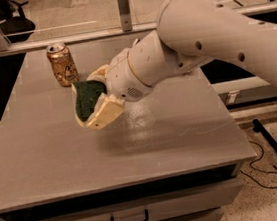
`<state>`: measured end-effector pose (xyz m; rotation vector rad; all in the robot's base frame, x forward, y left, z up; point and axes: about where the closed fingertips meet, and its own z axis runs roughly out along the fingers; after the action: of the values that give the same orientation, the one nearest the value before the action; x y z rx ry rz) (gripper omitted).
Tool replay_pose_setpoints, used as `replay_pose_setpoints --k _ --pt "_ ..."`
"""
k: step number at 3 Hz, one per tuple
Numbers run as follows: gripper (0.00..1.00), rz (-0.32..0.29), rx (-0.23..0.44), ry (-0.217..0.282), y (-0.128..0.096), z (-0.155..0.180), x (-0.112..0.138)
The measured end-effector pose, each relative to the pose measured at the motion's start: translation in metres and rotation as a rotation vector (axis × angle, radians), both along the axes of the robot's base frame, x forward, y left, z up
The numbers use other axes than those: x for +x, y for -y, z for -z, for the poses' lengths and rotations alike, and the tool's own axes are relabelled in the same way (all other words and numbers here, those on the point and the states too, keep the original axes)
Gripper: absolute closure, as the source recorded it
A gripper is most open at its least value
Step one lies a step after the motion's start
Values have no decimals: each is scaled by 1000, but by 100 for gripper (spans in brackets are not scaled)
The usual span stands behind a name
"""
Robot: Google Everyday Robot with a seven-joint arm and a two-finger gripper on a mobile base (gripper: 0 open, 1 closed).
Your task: Move sponge near orange can
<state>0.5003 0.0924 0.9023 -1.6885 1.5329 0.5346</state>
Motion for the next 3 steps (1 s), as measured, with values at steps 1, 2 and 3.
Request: replay_pose_setpoints --k 1,2,3 --pt "100 39 -22 53 13 -6 34" --pt "100 70 -56 101 27 -10 84" --pt "100 83 -91 118 29 0 132"
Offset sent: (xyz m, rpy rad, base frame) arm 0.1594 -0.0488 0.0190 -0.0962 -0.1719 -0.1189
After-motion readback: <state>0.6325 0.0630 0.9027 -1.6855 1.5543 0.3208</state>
